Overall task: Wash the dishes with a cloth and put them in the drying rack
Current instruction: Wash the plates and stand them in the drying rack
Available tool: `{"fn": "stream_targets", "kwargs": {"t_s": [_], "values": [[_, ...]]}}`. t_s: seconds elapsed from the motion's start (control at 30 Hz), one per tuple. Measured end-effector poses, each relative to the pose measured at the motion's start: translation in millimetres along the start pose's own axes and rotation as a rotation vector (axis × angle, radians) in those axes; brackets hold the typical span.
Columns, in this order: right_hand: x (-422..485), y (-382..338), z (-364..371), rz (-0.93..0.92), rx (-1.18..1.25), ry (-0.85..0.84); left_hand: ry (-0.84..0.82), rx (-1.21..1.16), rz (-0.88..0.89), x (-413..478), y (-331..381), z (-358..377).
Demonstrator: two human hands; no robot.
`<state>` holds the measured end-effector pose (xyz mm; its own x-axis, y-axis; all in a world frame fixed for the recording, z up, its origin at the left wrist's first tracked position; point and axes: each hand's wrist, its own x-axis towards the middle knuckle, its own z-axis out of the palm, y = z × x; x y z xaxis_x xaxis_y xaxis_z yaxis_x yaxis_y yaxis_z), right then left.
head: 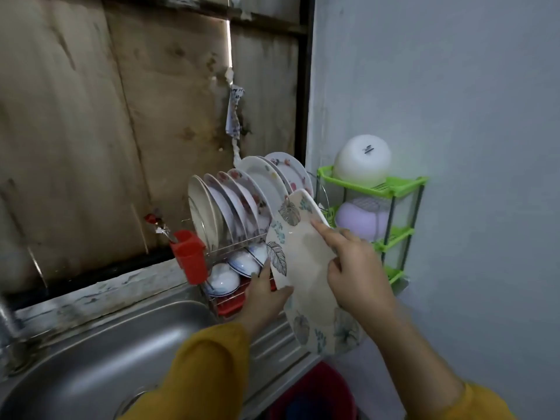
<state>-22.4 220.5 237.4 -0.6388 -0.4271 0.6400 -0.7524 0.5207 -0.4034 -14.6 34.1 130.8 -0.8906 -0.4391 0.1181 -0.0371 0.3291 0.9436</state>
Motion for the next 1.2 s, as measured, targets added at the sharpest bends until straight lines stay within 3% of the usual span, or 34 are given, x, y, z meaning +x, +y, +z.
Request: {"fn": "stream_targets", "kwargs": {"t_s": [0.3,0.47,0.67,0.83,1.0,1.2], "values": [[79,87,-53,-0.024,-0.080,0.087,0.330,0.551,0.394,96,113,32],[131,122,-51,-0.094,-0.065,0.132,0.390,0.821,0.394,160,135,37],[180,148,-32,-0.155,0.003,0.247,0.294,1.128,0.312,204,142,32],[215,160,-7,-0.226,0.085,0.363,0.458,1.328,0.404,226,148,26],[242,163,24,-0.248,0.104,0.426,0.360,1.455,0.549,254,145,16],[278,160,52,-0.232,0.079,0.269,0.162,1.600,0.664,282,147,-5]]}}
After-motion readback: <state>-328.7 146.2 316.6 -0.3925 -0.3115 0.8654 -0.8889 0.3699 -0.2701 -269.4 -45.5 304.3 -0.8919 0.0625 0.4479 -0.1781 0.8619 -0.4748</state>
